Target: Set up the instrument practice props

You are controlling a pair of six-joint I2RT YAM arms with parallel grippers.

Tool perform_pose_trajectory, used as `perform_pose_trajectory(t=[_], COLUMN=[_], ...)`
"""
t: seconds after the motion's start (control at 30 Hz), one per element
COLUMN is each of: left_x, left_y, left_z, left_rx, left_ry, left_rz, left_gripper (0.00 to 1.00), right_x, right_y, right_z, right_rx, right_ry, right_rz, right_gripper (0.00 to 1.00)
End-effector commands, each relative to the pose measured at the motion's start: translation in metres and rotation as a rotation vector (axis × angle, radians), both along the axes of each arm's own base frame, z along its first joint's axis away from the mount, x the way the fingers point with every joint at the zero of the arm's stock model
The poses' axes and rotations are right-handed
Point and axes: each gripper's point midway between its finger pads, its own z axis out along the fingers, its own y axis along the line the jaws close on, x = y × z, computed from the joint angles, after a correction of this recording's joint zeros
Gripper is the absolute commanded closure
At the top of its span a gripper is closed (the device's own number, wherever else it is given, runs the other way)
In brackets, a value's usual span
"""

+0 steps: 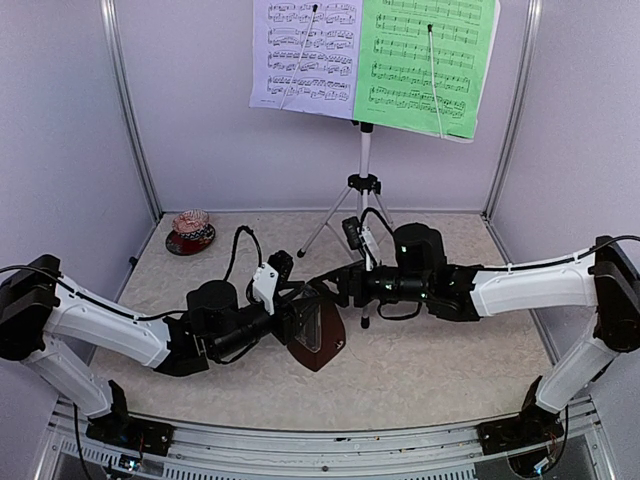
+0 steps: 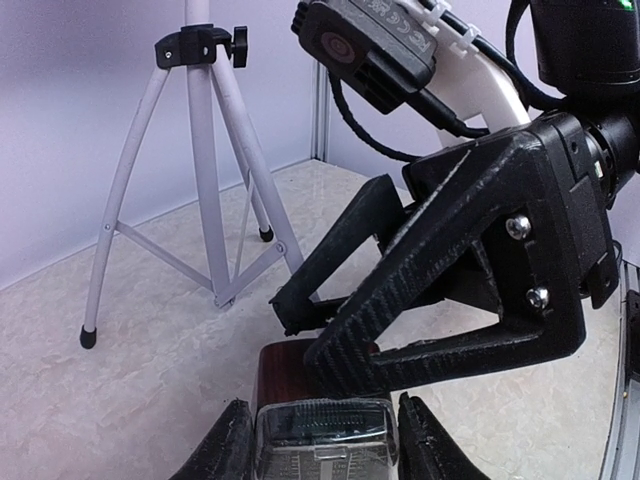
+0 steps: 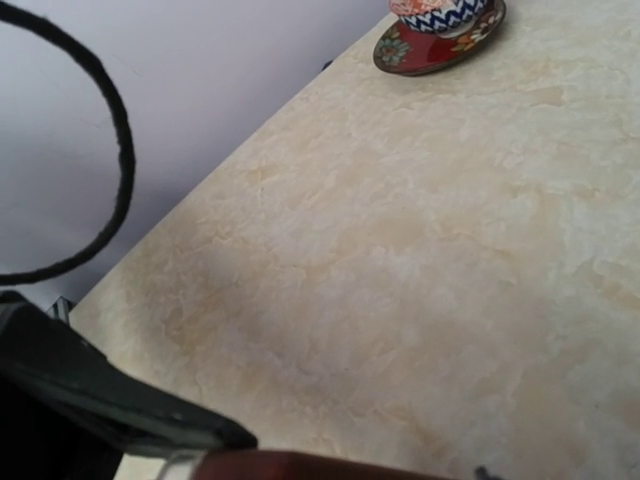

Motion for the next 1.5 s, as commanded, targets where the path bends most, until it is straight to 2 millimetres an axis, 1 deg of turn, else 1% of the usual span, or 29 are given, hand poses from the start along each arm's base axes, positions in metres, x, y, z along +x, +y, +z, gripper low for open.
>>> perform_pose_trajectory(t=[0.0,0.13,0.27,0.4,0.57,0.73,0.83,0.97,1.1,1.2,1.27,1.33,1.4,1.47], left_x=[-0.001,-0.006,-0.012,-0.017,-0.019,-0.02,-0.023,-0.028,-0.033,-0.032,-0.031,-0.03,-0.026,-0.019], left_y=[0.002,0.004,0.007,0.007,0.0,-0.002,0.001,0.004,0.004,0.005,0.011,0.021,0.034,0.048], left_z=[0.008,0.001,-0.001,-0.002,-0.009,-0.011,-0.009,-0.005,0.0,0.003,0.011,0.023,0.03,0.033], left_rx=[-0.019,-0.01,-0.004,0.013,0.038,0.037,0.018,-0.001,-0.012,-0.021,-0.045,-0.078,-0.1,-0.101], left_ry=[-0.026,-0.017,-0.026,-0.049,-0.055,-0.065,-0.074,-0.097,-0.126,-0.133,-0.131,-0.123,-0.099,-0.062], left_rz=[-0.007,-0.018,-0.023,-0.015,-0.027,-0.039,-0.046,-0.059,-0.07,-0.058,-0.044,-0.024,0.01,0.052], left_gripper=[0.72,0.78,0.79,0.8,0.8,0.8,0.79,0.79,0.79,0.79,0.79,0.79,0.79,0.79], right_x=[0.004,0.005,0.005,0.006,0.005,0.002,0.002,0.007,0.006,0.005,0.005,0.005,0.004,0.003], right_y=[-0.011,-0.013,-0.014,-0.015,-0.021,-0.027,-0.032,-0.045,-0.054,-0.056,-0.055,-0.053,-0.049,-0.042], right_z=[-0.03,-0.032,-0.041,-0.058,-0.084,-0.095,-0.104,-0.127,-0.14,-0.141,-0.137,-0.131,-0.123,-0.116], right_rx=[-0.057,-0.062,-0.08,-0.117,-0.178,-0.204,-0.231,-0.281,-0.304,-0.303,-0.292,-0.274,-0.25,-0.23], right_ry=[0.055,0.058,0.068,0.086,0.102,0.114,0.117,0.143,0.158,0.159,0.155,0.145,0.13,0.117], right_rz=[-0.035,-0.04,-0.041,-0.046,-0.058,-0.061,-0.076,-0.101,-0.11,-0.108,-0.104,-0.094,-0.072,-0.043], right_gripper=[0.37,0.42,0.44,0.47,0.49,0.5,0.51,0.52,0.53,0.53,0.53,0.53,0.52,0.51])
